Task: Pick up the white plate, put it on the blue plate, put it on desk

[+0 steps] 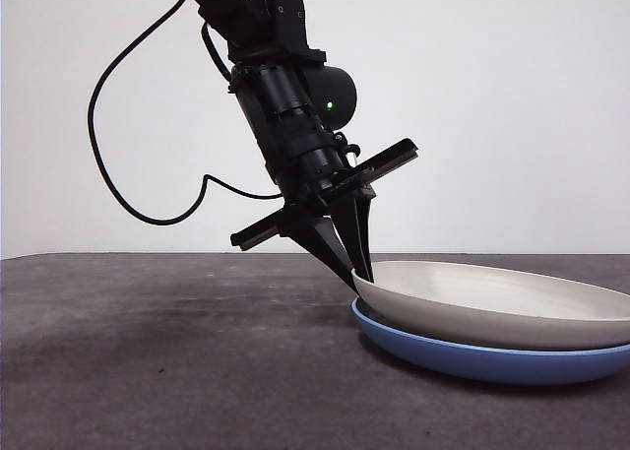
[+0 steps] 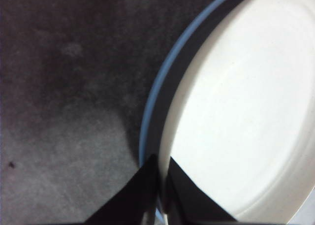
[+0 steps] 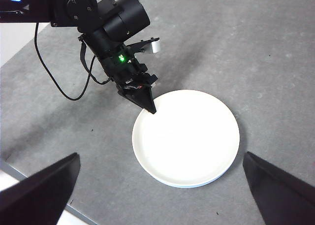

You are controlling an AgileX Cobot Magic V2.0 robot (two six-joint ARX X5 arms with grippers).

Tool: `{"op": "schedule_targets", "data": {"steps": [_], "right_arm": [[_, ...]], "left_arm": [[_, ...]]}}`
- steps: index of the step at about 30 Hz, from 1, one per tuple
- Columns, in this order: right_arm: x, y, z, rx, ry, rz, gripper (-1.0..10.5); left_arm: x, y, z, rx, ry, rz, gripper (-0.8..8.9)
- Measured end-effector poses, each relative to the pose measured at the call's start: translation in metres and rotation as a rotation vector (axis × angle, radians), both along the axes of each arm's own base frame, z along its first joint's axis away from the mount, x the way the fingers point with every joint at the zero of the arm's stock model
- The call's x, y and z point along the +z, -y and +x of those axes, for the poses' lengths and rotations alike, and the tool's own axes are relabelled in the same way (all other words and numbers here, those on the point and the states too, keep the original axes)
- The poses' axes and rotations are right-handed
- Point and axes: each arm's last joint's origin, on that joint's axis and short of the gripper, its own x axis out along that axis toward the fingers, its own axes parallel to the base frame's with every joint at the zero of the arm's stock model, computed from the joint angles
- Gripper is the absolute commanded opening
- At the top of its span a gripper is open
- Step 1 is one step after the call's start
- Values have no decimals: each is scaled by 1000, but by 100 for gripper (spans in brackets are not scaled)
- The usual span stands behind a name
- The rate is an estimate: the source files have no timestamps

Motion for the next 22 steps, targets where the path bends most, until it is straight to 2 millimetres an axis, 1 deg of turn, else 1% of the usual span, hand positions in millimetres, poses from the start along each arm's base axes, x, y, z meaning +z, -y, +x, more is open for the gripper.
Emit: {"op": "schedule_targets", "data": {"steps": [3, 10, 14, 17, 22], "right_arm": [[0, 0, 0, 0, 0, 0, 665], [0, 0, 0, 0, 0, 0, 665], [0, 0, 0, 0, 0, 0, 665], [0, 0, 0, 0, 0, 0, 665], [0, 0, 0, 0, 0, 0, 665]], "left_arm": [[0, 0, 0, -1, 1, 0, 52], [1, 2, 0, -7, 1, -15, 308], [2, 4, -1, -20, -16, -48, 405], [2, 4, -2, -27, -30, -71, 442], [8, 6, -1, -30, -30, -84, 443]]}}
